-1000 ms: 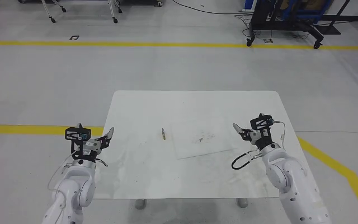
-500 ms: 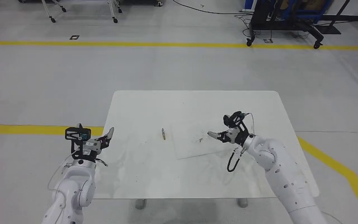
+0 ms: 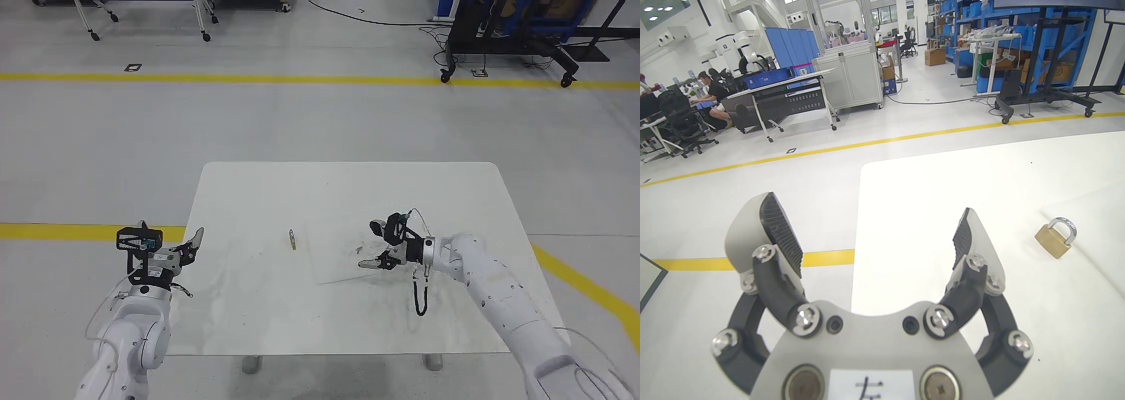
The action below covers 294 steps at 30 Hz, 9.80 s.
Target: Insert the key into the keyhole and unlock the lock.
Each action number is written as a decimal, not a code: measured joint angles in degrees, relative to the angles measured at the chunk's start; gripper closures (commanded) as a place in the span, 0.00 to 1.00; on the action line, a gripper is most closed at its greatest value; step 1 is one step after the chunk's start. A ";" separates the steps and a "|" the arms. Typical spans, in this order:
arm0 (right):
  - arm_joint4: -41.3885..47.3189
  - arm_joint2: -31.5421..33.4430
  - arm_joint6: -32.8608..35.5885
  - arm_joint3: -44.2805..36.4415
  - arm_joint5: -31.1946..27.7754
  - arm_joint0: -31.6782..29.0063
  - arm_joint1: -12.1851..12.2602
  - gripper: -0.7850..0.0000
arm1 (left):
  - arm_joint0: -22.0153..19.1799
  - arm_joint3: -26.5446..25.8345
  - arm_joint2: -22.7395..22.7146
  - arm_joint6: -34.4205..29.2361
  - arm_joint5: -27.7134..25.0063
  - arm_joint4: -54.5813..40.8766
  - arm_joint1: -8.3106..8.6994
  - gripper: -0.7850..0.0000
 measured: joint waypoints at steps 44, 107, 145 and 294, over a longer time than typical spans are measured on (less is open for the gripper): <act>-15.37 -12.45 -21.20 14.15 6.84 10.06 -2.14 1.00 | 0.00 0.00 0.00 0.00 0.00 0.00 0.00 0.00; -13.86 -10.00 -19.55 10.88 7.11 8.07 -0.39 1.00 | -36.98 17.56 45.09 -28.50 -16.70 9.61 -7.52 0.00; -9.33 -3.52 -21.30 3.24 9.17 1.60 2.98 1.00 | -41.62 29.66 50.71 -27.11 -8.34 11.51 -12.92 0.00; 84.93 -5.78 55.20 -14.03 3.75 -0.67 7.02 0.51 | -52.74 56.34 48.49 -46.28 -58.00 -83.28 -10.58 1.00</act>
